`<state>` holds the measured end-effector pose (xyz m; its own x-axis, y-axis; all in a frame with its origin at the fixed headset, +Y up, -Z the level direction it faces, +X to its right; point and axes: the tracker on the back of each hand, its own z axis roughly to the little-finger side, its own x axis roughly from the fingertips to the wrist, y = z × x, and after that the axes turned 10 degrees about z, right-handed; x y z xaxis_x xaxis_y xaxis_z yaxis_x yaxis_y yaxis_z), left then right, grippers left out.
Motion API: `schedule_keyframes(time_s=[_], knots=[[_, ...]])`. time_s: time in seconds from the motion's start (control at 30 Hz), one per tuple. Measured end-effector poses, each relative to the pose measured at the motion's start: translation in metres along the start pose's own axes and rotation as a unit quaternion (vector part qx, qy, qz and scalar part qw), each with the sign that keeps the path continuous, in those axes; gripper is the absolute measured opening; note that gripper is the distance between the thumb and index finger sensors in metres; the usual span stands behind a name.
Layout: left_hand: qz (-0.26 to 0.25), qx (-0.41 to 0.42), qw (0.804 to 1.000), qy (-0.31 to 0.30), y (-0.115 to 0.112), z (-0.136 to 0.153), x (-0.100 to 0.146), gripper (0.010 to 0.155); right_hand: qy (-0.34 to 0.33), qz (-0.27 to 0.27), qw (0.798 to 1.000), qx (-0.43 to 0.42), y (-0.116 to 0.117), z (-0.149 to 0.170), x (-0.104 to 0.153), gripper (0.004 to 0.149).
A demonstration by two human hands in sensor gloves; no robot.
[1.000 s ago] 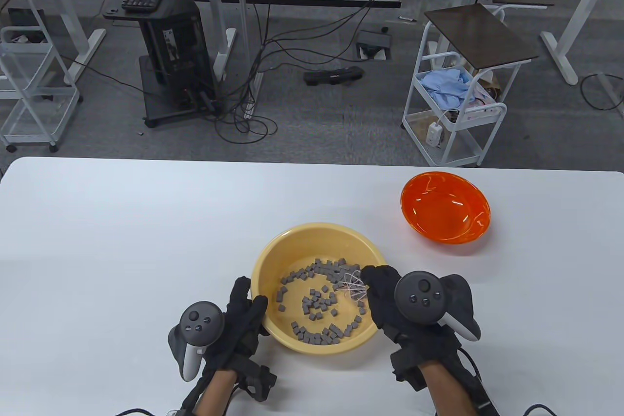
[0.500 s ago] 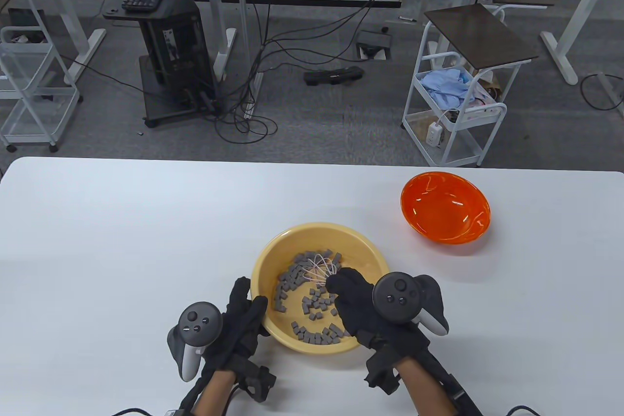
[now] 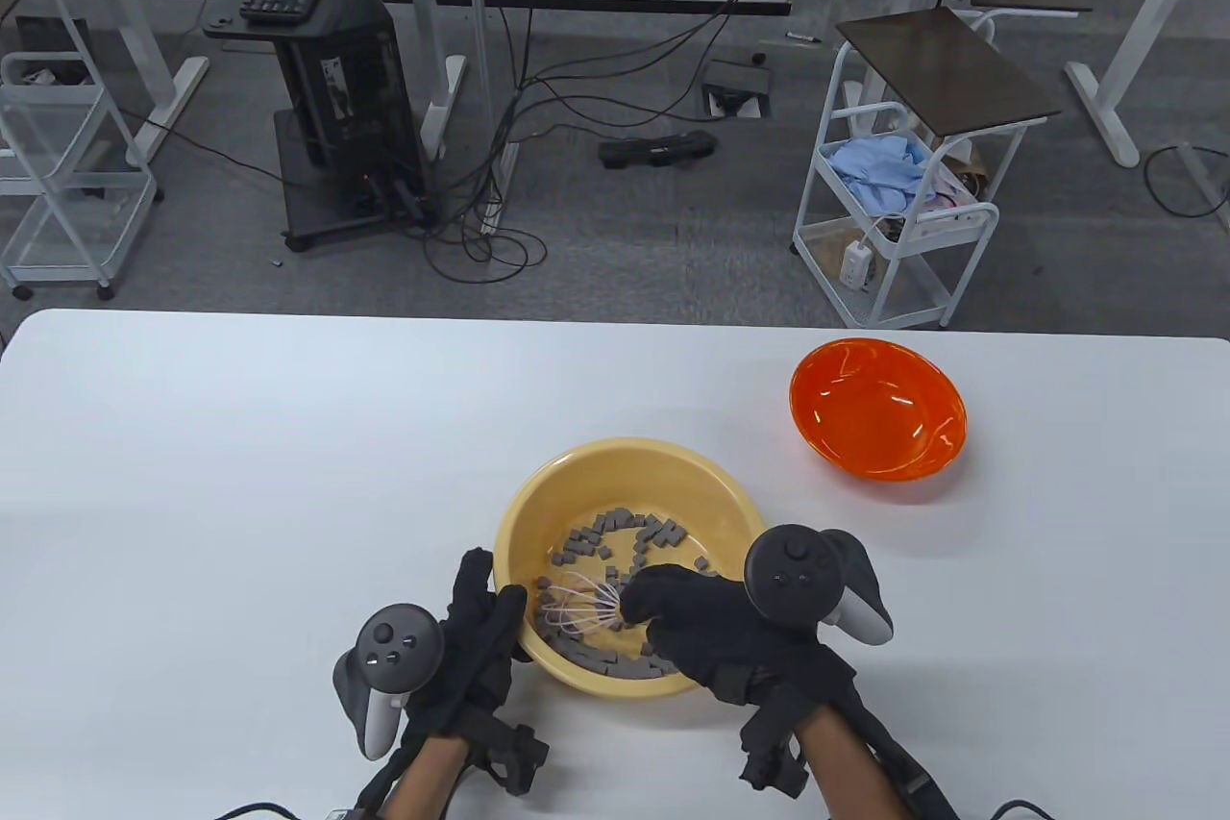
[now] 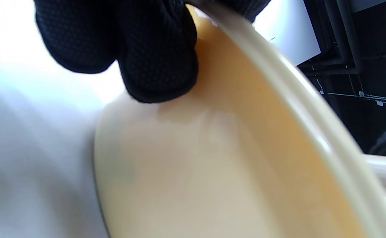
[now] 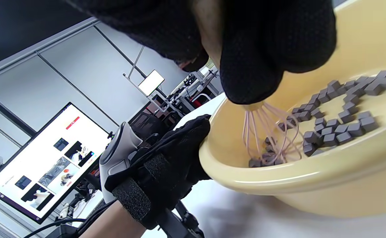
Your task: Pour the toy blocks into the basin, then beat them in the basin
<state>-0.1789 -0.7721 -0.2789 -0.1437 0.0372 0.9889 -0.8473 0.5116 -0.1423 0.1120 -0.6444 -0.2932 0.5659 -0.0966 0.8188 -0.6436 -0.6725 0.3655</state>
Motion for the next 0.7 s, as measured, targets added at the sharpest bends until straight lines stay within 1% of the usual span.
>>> schedule_keyframes(time_s=[0.13, 0.23, 0.37, 0.43, 0.57, 0.7], knots=[[-0.002, -0.031, 0.999, -0.007, 0.000, -0.003, 0.001, 0.065, 0.004, 0.008, 1.000, 0.024, -0.013, 0.002, 0.006, 0.034], [-0.007, -0.071, 0.997, -0.014, -0.001, -0.006, 0.001, 0.064, 0.013, 0.023, 0.999, 0.033, -0.024, 0.005, 0.010, 0.032], [-0.008, -0.070, 0.997, -0.015, -0.001, -0.006, 0.002, 0.064, 0.031, 0.046, 0.997, 0.051, -0.037, 0.007, 0.016, 0.031], [-0.008, -0.068, 0.998, -0.015, -0.001, -0.006, 0.002, 0.064, 0.043, 0.066, 0.994, 0.074, -0.044, 0.007, 0.020, 0.031], [-0.007, -0.062, 0.998, -0.016, -0.001, -0.005, 0.002, 0.064, 0.056, 0.093, 0.988, 0.114, -0.049, 0.003, 0.024, 0.030], [-0.009, -0.060, 0.998, -0.016, 0.000, -0.005, 0.002, 0.064, 0.064, 0.118, 0.978, 0.160, -0.047, -0.001, 0.024, 0.030]])
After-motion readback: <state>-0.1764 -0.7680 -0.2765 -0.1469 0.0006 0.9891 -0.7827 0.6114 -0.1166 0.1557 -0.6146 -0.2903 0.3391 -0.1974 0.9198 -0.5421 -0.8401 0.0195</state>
